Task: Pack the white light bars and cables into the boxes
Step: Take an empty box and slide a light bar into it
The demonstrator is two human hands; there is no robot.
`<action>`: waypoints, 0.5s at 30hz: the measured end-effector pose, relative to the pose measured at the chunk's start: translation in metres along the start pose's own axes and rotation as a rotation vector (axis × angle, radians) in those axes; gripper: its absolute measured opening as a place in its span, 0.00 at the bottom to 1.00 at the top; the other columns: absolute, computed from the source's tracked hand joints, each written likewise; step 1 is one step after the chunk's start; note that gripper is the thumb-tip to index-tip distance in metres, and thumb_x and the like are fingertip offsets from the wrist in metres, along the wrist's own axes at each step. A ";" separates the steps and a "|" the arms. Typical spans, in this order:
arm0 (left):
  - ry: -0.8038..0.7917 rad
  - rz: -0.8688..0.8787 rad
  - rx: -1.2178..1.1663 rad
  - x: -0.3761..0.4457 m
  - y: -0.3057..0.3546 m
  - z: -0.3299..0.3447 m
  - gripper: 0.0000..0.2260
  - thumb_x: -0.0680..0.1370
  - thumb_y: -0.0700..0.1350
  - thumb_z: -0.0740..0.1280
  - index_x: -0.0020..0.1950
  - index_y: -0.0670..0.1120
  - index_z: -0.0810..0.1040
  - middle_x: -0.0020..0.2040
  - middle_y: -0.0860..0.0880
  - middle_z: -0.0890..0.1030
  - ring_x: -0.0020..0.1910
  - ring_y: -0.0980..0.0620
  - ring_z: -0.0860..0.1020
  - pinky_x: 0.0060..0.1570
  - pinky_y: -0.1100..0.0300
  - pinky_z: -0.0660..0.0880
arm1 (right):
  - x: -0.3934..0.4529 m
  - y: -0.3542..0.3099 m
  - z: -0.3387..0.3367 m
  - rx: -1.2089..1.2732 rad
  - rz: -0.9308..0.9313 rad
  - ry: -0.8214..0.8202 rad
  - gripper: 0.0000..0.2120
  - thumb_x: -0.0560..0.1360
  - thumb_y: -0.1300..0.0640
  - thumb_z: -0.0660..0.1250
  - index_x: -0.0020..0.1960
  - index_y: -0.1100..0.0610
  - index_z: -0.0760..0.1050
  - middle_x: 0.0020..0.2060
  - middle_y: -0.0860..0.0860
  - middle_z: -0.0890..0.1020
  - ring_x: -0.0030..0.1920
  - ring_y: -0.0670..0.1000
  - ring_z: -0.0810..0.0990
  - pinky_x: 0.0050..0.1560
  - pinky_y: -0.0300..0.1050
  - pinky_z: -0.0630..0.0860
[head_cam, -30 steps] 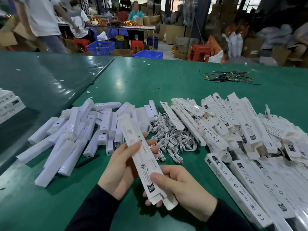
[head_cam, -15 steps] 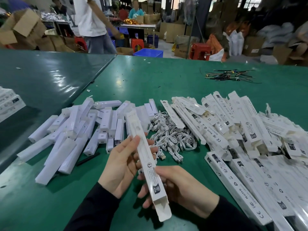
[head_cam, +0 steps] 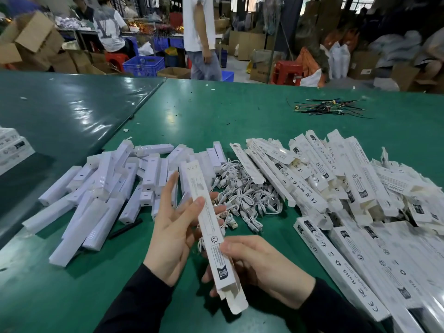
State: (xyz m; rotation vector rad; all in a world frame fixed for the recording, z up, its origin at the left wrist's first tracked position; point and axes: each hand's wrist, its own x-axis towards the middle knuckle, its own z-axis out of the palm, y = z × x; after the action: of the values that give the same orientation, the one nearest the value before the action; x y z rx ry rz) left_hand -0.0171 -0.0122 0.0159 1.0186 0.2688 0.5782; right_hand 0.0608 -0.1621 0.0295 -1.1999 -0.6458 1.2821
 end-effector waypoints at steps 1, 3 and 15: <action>-0.009 0.010 0.013 0.000 0.001 0.000 0.29 0.74 0.42 0.67 0.72 0.59 0.65 0.57 0.40 0.83 0.52 0.39 0.83 0.41 0.54 0.81 | 0.000 0.000 -0.002 -0.007 0.007 -0.009 0.15 0.77 0.52 0.62 0.55 0.62 0.78 0.44 0.61 0.84 0.38 0.55 0.84 0.42 0.45 0.80; -0.026 -0.004 0.037 -0.001 0.003 0.001 0.26 0.73 0.42 0.68 0.70 0.54 0.68 0.56 0.40 0.83 0.50 0.39 0.84 0.39 0.55 0.81 | 0.001 0.001 -0.005 -0.032 0.020 -0.026 0.16 0.76 0.51 0.63 0.55 0.62 0.78 0.45 0.61 0.84 0.39 0.55 0.83 0.44 0.48 0.77; -0.222 -0.297 0.220 -0.012 -0.003 0.010 0.19 0.74 0.42 0.66 0.64 0.46 0.70 0.56 0.36 0.82 0.53 0.35 0.81 0.54 0.19 0.61 | 0.003 0.000 -0.019 -0.262 -0.468 0.413 0.11 0.72 0.55 0.71 0.55 0.52 0.80 0.49 0.51 0.84 0.44 0.48 0.82 0.41 0.41 0.79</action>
State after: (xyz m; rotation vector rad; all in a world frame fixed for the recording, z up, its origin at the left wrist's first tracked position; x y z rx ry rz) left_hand -0.0212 -0.0278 0.0175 1.2182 0.2840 0.1662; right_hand 0.0788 -0.1654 0.0233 -1.3739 -0.7444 0.5479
